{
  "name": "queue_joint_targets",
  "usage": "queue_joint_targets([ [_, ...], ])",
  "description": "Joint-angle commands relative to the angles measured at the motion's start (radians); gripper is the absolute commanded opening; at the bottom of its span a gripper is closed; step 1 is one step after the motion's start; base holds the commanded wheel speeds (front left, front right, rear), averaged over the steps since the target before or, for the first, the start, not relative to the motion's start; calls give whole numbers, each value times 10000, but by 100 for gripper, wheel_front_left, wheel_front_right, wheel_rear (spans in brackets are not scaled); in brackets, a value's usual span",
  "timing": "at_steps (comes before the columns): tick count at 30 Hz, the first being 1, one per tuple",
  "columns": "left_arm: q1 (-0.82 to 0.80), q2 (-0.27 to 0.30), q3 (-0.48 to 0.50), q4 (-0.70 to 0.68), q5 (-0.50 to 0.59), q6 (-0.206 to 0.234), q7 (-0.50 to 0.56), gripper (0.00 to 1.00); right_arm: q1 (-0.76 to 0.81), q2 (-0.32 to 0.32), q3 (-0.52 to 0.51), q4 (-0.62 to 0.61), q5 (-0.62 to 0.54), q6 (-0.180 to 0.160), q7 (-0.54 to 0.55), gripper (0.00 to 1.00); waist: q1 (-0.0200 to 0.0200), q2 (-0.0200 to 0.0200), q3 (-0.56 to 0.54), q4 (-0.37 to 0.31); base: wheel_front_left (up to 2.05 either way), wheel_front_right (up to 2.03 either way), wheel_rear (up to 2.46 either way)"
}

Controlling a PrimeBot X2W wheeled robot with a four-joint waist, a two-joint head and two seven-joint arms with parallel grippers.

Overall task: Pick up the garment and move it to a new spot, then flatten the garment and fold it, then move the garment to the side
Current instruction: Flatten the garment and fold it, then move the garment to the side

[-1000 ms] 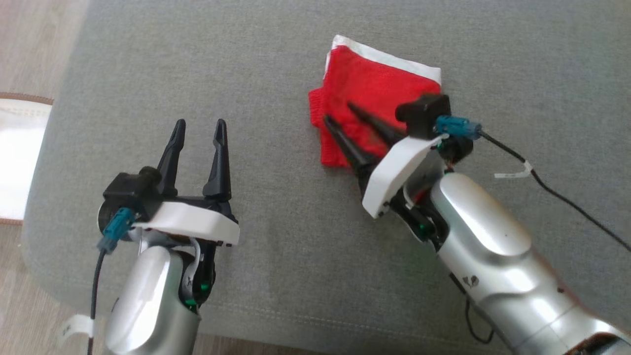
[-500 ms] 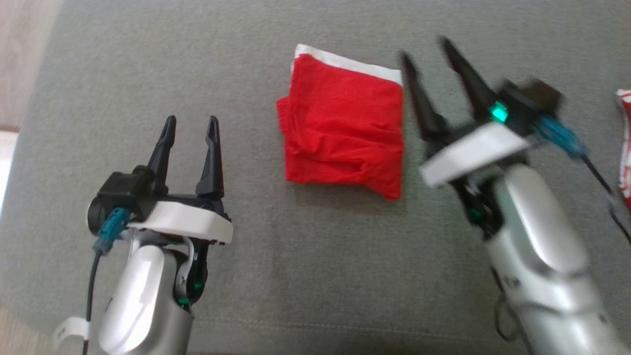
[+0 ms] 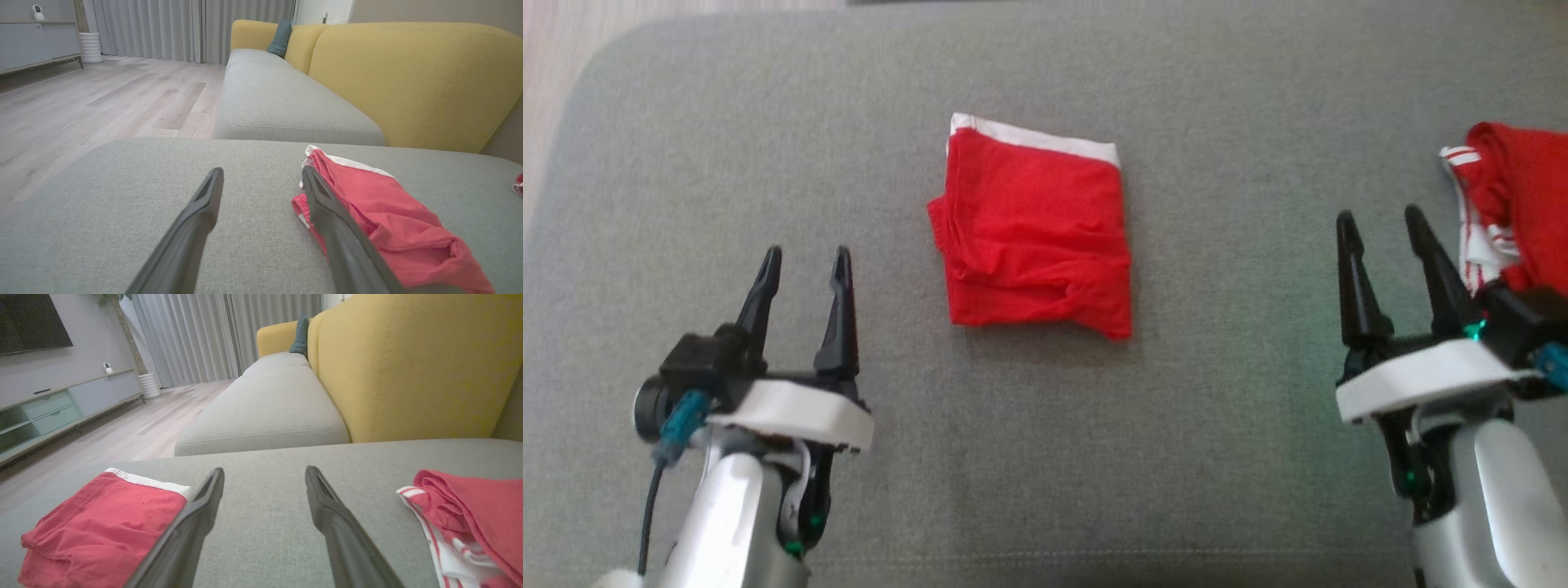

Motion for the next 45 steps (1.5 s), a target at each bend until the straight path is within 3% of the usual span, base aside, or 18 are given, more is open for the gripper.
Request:
queue_joint_targets([
  [1,-117,237,411,-357,52,19,-15,100,-94,44,170,-429,-42,-9,12,100,0,-1,-177,-85,0,0,0],
  [24,1435,445,320,-1061,-150,392,503,100,1720,205,30,-1387,-132,-9,867,100,0,-1,-1561,-89,0,0,0],
  [45,1554,552,212,-1252,-228,577,524,100,1824,228,-56,-1637,-240,-9,1133,100,0,-1,-1572,-20,0,0,0],
])
